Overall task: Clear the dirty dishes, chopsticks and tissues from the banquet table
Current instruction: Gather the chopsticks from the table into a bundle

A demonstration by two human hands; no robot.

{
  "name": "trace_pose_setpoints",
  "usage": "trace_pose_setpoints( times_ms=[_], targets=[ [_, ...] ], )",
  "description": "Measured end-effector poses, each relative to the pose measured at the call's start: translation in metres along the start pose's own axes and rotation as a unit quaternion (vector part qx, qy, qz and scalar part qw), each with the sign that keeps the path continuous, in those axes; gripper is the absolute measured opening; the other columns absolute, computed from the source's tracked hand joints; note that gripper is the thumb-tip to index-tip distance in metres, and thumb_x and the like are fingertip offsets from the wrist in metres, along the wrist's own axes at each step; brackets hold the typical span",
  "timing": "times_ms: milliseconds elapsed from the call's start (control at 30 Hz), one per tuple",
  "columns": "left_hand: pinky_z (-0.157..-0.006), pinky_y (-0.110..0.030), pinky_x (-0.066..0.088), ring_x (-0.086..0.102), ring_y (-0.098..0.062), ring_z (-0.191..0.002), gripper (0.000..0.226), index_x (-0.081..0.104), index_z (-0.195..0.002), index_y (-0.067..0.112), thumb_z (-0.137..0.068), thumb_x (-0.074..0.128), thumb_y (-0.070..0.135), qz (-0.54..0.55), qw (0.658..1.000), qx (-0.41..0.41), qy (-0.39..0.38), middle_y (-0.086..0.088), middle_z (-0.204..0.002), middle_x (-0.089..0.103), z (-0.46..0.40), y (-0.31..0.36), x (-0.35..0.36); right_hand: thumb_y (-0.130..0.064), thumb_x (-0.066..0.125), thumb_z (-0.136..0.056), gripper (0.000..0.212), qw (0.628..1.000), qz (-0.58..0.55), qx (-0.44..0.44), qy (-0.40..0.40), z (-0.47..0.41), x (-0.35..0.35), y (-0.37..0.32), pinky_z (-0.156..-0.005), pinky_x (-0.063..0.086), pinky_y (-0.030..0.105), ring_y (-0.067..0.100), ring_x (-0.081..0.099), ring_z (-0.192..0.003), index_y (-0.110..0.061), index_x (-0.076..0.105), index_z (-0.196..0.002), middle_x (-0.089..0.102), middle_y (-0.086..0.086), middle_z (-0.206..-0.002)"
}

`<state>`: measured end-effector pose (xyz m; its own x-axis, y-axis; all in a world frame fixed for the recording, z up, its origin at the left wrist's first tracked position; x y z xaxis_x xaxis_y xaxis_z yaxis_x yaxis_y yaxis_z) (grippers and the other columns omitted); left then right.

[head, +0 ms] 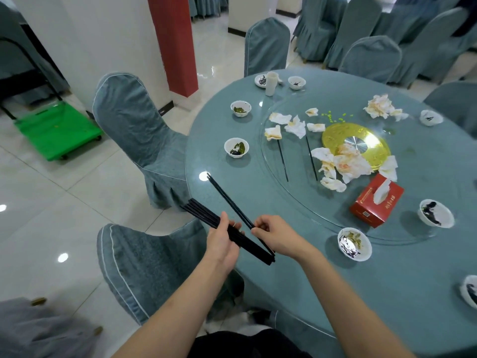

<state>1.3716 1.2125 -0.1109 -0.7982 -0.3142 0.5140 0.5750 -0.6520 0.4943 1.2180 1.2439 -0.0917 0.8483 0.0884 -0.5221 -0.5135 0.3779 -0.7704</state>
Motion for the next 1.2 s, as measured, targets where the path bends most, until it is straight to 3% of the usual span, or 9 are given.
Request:
trace_pose_setpoints(
  times_ms=[167, 267, 433, 567, 700, 833, 1133, 1200],
  targets=[
    [-0.084, -0.039, 0.05, 0.057, -0.019, -0.077, 0.019, 0.054, -0.093, 0.01, -0.104, 0.058, 0.025, 0.012, 1.0, 0.004, -0.027, -0.005, -0.077, 0.055, 0.003, 0.01, -0.002, -0.028, 0.062, -0.096, 0.01, 0.995, 0.101, -0.004, -0.013, 0.008, 0.018, -0.023, -0.067, 0.048, 0.026, 0.009, 0.063, -0.076, -0.03, 0.061, -0.087, 0.068, -0.01, -0.084],
    [-0.09, -0.043, 0.048, 0.056, -0.02, -0.08, 0.011, 0.05, -0.102, 0.011, -0.105, 0.057, 0.019, 0.006, 0.999, 0.012, -0.031, -0.008, -0.083, 0.054, -0.003, 0.015, -0.01, -0.029, 0.065, -0.096, 0.016, 0.994, 0.11, -0.011, -0.004, 0.012, 0.024, -0.032, -0.064, 0.047, 0.024, 0.007, 0.062, -0.074, -0.036, 0.06, -0.083, 0.067, -0.011, -0.081],
    [-0.095, -0.046, 0.05, 0.055, -0.02, -0.079, 0.005, 0.047, -0.107, 0.011, -0.106, 0.052, 0.011, 0.039, 0.998, 0.01, -0.046, -0.009, -0.086, 0.052, -0.012, 0.035, -0.022, -0.033, 0.072, -0.09, 0.004, 0.996, 0.028, -0.021, 0.079, 0.013, 0.035, -0.046, -0.06, 0.045, 0.018, 0.003, 0.055, -0.063, -0.03, 0.07, -0.091, 0.067, -0.012, -0.08],
    [-0.08, -0.038, 0.053, 0.057, -0.017, -0.077, 0.006, 0.05, -0.101, 0.01, -0.107, 0.051, 0.012, 0.077, 0.996, 0.0, -0.055, -0.006, -0.086, 0.054, -0.017, 0.046, -0.025, -0.028, 0.064, -0.098, 0.007, 0.981, -0.076, -0.019, 0.177, 0.014, 0.04, -0.051, -0.071, 0.045, 0.016, 0.004, 0.061, -0.081, -0.03, 0.068, -0.094, 0.07, -0.011, -0.095],
    [-0.085, -0.039, 0.051, 0.057, -0.017, -0.074, 0.006, 0.047, -0.113, 0.012, -0.108, 0.049, 0.012, 0.085, 0.994, -0.01, -0.074, -0.006, -0.085, 0.055, -0.019, 0.045, -0.021, -0.02, 0.058, -0.101, 0.011, 0.946, -0.216, 0.033, 0.24, 0.011, 0.042, -0.051, -0.081, 0.049, 0.023, 0.012, 0.063, -0.087, -0.02, 0.069, -0.102, 0.07, -0.005, -0.094],
    [-0.08, -0.038, 0.052, 0.058, -0.015, -0.07, 0.005, 0.047, -0.109, 0.013, -0.107, 0.051, 0.011, 0.077, 0.994, -0.005, -0.073, -0.004, -0.083, 0.054, -0.022, 0.047, -0.012, -0.019, 0.056, -0.102, 0.013, 0.919, -0.287, 0.058, 0.263, 0.004, 0.041, -0.049, -0.08, 0.049, 0.027, 0.013, 0.06, -0.081, -0.02, 0.069, -0.101, 0.068, -0.002, -0.092],
    [-0.088, -0.041, 0.045, 0.051, -0.015, -0.069, 0.018, 0.048, -0.096, 0.017, -0.107, 0.045, 0.004, 0.055, 0.998, 0.008, -0.041, -0.002, -0.076, 0.051, -0.055, 0.052, 0.032, 0.001, 0.039, -0.1, 0.031, 0.912, -0.315, 0.057, 0.259, -0.043, 0.013, -0.025, -0.076, 0.047, 0.025, 0.016, 0.059, -0.08, -0.018, 0.064, -0.105, 0.067, 0.003, -0.096],
    [-0.083, -0.039, 0.045, 0.049, -0.016, -0.07, 0.019, 0.047, -0.096, 0.017, -0.108, 0.041, 0.003, 0.059, 0.998, 0.008, -0.034, -0.003, -0.077, 0.05, -0.065, 0.05, 0.043, 0.004, 0.037, -0.098, 0.036, 0.913, -0.313, 0.056, 0.255, -0.055, 0.005, -0.019, -0.074, 0.046, 0.024, 0.014, 0.059, -0.08, -0.019, 0.063, -0.105, 0.067, 0.002, -0.097]
  ],
)
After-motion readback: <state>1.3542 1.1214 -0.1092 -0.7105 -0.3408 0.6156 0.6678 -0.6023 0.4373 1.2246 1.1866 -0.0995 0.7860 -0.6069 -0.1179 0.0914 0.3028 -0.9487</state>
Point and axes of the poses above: each hand's wrist, its own z-axis away from the middle knuckle, its own x-axis out of the palm, y = z × x, the point moved 4 cm from there along -z, towards the middle knuckle
